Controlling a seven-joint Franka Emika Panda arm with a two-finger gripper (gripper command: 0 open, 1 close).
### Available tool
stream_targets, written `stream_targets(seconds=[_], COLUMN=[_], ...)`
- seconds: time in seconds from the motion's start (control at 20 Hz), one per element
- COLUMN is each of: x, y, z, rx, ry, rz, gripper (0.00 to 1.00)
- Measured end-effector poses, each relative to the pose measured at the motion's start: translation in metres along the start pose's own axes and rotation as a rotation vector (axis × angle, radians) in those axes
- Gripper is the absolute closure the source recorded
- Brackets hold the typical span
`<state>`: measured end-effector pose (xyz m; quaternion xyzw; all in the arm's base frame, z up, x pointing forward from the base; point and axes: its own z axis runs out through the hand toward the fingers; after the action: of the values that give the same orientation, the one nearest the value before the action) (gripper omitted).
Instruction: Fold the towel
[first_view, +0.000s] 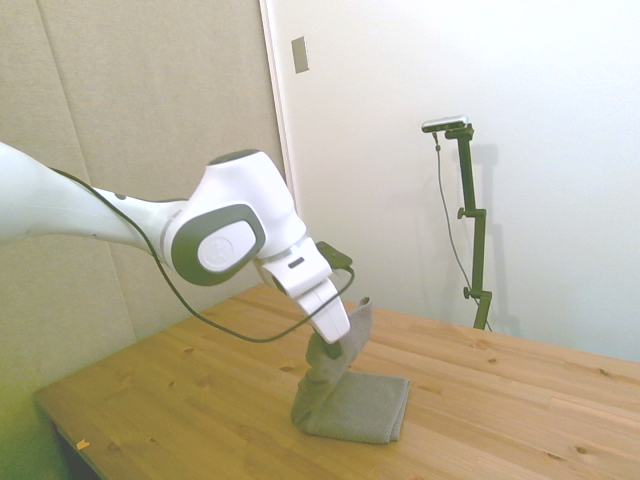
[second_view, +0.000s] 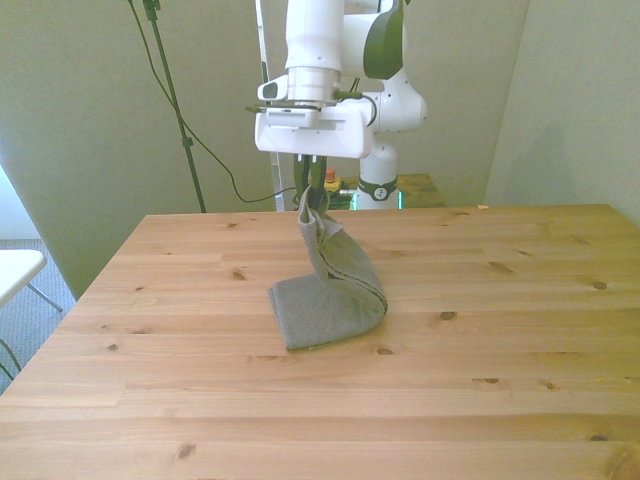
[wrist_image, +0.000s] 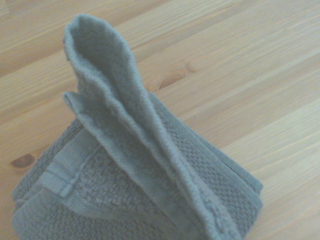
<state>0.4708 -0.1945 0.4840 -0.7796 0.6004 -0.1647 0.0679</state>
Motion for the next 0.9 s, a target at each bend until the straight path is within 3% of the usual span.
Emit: stream_targets(seconds=[0.1, 0.15, 0.45, 0.75, 0.9], x=[0.004, 0.005, 0.021, 0.035, 0.025], y=[0.0, 0.0, -0.002, 0.002, 0.0], z=[0.01, 0.014, 0.021, 0.031, 0.021], rx=[0.011, 0.014, 0.105, 0.088, 0.065], ry=[-0.027, -0.038, -0.126, -0.122, -0.108], rz=[-0.009, -0.016, -0.11, -0.113, -0.158], gripper=[1.0, 0.0, 0.0, 0.0, 0.0])
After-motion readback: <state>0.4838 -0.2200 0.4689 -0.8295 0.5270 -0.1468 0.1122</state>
